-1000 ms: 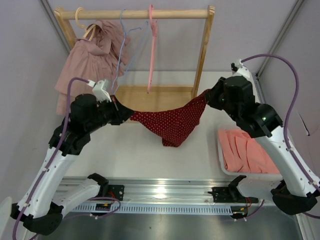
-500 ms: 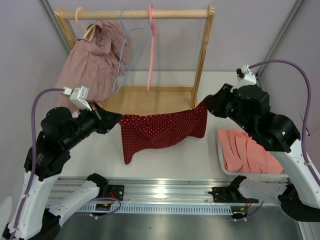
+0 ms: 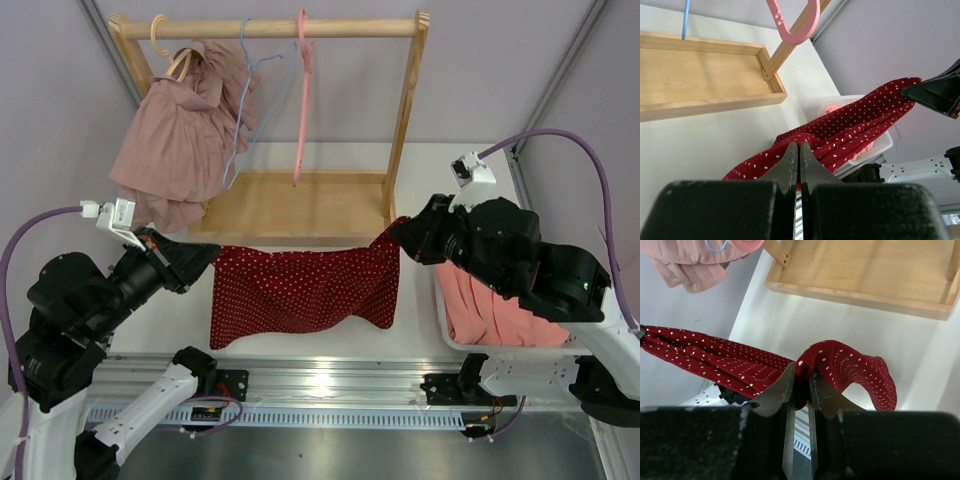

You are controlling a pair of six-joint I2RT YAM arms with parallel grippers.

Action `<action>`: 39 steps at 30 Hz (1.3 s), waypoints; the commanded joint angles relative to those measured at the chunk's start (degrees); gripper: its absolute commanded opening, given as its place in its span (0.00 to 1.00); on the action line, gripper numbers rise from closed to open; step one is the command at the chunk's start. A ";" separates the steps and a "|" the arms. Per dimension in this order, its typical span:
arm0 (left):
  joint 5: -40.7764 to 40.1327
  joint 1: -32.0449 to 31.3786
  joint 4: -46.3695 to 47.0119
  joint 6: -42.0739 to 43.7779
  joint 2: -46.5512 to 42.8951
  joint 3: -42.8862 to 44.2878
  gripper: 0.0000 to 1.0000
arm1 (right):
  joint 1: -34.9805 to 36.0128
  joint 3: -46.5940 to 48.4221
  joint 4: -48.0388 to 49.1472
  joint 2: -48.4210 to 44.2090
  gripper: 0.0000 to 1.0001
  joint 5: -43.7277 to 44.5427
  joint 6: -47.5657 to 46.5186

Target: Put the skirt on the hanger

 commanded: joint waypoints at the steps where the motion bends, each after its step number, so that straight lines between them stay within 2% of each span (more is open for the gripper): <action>1: -2.77 0.66 0.31 -0.58 0.44 -4.03 0.00 | 0.29 1.66 -1.29 0.98 0.00 4.15 1.52; 3: -4.09 0.66 1.80 -0.49 1.05 -6.59 0.00 | -2.59 0.96 -1.82 4.40 0.00 3.81 1.26; 5: -5.59 0.66 4.87 -0.06 3.33 -10.11 0.00 | -7.07 -0.88 1.84 7.03 0.00 -3.55 -0.92; 6: -5.77 0.66 6.28 0.03 5.34 -10.73 0.00 | -12.49 -3.58 3.78 7.66 0.00 -6.27 -1.81; 7: -6.64 0.84 7.77 0.21 6.41 -12.65 0.00 | -14.98 -5.09 5.45 8.27 0.00 -10.56 -2.60; 9: -6.39 2.24 11.89 0.91 9.04 -13.46 0.00 | -20.59 -7.38 9.24 10.98 0.00 -12.62 -4.79; 16: -1.99 10.15 21.49 2.49 20.73 -13.46 0.00 | -28.27 -11.24 18.73 18.82 0.00 -18.95 -7.53; 23: -0.23 14.28 26.68 2.76 28.21 -15.30 0.00 | -30.12 -14.41 25.94 22.78 0.00 -20.27 -7.00; 29: 2.13 15.87 28.35 4.42 28.83 -16.45 0.00 | -30.30 -16.53 26.12 20.68 0.00 -19.48 -6.12; 33: 6.52 15.87 25.55 6.01 26.29 -16.80 0.00 | -29.86 -18.37 24.55 15.23 0.00 -20.10 -5.94; 39: 19.25 15.78 26.06 8.29 10.22 -22.51 0.00 | -23.81 -17.85 20.85 2.60 0.00 -18.26 -8.75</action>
